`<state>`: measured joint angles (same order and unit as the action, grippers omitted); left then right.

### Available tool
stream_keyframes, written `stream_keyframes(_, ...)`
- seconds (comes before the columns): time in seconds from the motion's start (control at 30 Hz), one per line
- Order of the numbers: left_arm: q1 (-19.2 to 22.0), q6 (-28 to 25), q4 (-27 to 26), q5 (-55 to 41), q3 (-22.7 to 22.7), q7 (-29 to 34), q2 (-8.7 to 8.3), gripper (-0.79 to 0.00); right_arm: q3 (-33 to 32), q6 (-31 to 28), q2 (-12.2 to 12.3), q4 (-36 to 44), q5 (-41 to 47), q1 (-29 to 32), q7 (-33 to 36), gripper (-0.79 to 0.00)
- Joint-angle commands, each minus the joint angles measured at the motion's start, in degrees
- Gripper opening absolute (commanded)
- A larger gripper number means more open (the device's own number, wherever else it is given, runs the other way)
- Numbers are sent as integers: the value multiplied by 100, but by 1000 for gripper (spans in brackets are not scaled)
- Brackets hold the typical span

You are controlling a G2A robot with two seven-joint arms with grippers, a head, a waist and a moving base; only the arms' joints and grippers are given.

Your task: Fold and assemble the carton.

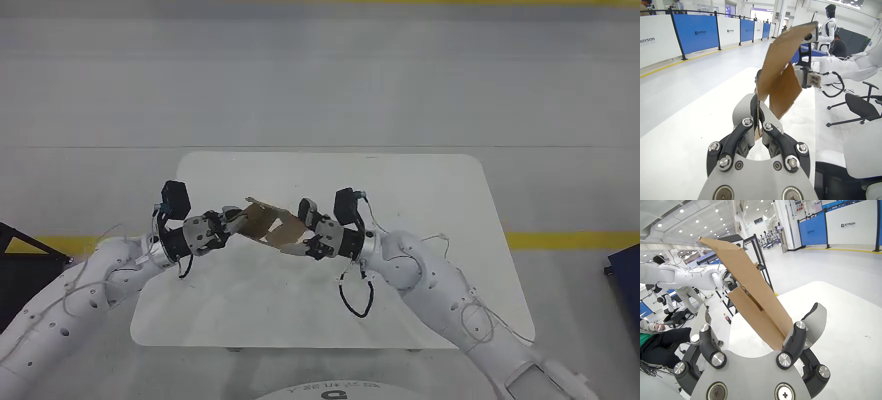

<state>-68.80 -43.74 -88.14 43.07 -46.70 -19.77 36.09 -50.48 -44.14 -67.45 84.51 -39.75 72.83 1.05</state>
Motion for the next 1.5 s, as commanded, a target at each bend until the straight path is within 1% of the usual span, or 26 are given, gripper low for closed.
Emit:
stream_keyframes(0.0,-17,55,-44,-82,-57,108,15,-785,20,-8,-4,34,-79,29,15,0)
stream_keyframes(0.2,-86,151,-184,-223,-201,370,60,-785,162,-64,-23,102,-351,81,166,0)
stream_keyframes(0.3,-137,96,-210,-318,-272,366,85,-785,189,52,-37,103,-491,63,207,0)
stream_keyframes(0.33,-155,31,-192,-348,-306,335,90,-785,171,75,-37,114,-529,82,144,0)
stream_keyframes(0.4,-212,-112,-122,-430,-386,223,96,-785,39,-64,-11,128,-487,153,-53,0)
stream_keyframes(0.57,-385,-611,212,-595,-661,-197,93,-785,-583,-618,126,106,-179,412,-542,0)
stream_keyframes(0.67,-521,-952,429,-666,-874,-530,81,-785,-899,-813,188,107,29,546,-694,0)
stream_keyframes(0.7,-569,-1084,493,-693,-951,-645,76,-785,-987,-788,199,115,85,579,-753,0)
stream_keyframes(0.77,-666,-1424,590,-769,-1099,-878,70,-785,-1106,-406,191,177,32,629,-929,0)
stream_keyframes(0.9,-862,-1426,434,-851,-1230,-1187,51,-785,-877,287,108,288,-401,595,-984,0)
stream_keyframes(1.0,-961,-1426,250,-887,-1219,-1338,21,-785,-612,852,17,262,-745,470,-1012,0)
stream_keyframes(1.07,-986,-1426,163,-889,-1173,-1382,-2,-785,-428,1121,-45,216,-936,383,-1063,0)
stream_keyframes(1.13,-982,-1426,102,-912,-1092,-1408,-19,-785,-275,1208,-95,166,-1066,311,-1109,-25)
stream_keyframes(1.17,-969,-1426,76,-931,-1037,-1413,-25,-785,-224,1218,-114,142,-1108,278,-1150,-25)
stream_keyframes(1.2,-944,-1426,64,-940,-982,-1408,-32,-785,-185,1232,-132,117,-1149,250,-1209,-55)
stream_keyframes(1.33,-814,-1426,54,-1006,-767,-1445,-53,-785,-92,1353,-196,4,-1297,181,-1523,-80)
stream_keyframes(1.4,-748,-1426,79,-1019,-674,-1471,-67,-785,-62,1304,-218,-48,-1303,151,-1608,-105)
stream_keyframes(1.47,-684,-1426,100,-1017,-584,-1486,-83,-785,-54,1144,-226,-89,-1303,135,-1670,-151)
